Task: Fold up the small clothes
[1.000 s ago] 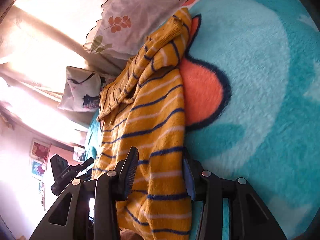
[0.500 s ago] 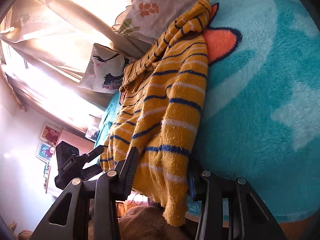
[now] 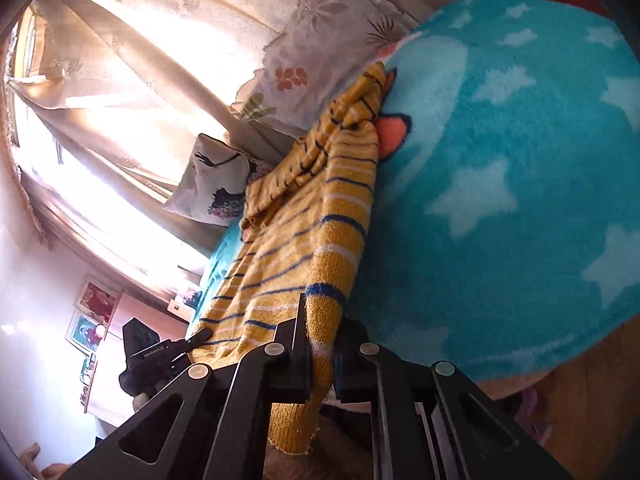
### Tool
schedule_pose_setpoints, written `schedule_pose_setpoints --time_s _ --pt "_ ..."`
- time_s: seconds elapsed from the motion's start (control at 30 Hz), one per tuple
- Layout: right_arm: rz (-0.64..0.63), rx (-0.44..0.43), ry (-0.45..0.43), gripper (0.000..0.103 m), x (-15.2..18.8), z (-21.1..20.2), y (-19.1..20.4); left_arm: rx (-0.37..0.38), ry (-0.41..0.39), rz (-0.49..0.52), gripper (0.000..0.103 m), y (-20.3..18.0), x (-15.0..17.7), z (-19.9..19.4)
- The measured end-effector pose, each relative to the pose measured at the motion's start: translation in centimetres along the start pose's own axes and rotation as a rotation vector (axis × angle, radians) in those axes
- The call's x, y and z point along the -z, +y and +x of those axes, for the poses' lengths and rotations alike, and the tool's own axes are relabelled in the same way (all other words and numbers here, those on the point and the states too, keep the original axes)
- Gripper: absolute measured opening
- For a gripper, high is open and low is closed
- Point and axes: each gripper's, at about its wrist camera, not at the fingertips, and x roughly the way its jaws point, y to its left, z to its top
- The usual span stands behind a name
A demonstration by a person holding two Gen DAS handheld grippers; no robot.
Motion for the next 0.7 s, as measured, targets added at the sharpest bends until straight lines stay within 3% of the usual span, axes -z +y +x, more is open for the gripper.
schedule_pose_setpoints --time_s 0.17,0.33,0.53,0.7 --pt "0.027 -0.026 0.017 0.009 0.4 0.9 -0.6 0.031 -0.005 0.002 0.007 0.4 -0.8 -0.4" --pt "-0.021 -0.074 0.028 0.009 -2.4 1.6 1.8 0.077 -0.01 0.025 0.007 -1.3 -3.4 -1.2" --pt "-0.088 -0.132 0.016 0.009 -10.1 4.2 5.2 0.121 -0.046 -0.007 0.008 -3.7 -11.2 -0.7" --pt "-0.083 -0.101 -0.007 0.009 -18.8 9.2 8.4 0.095 -0.031 -0.114 0.008 -4.5 -19.6 4.7"
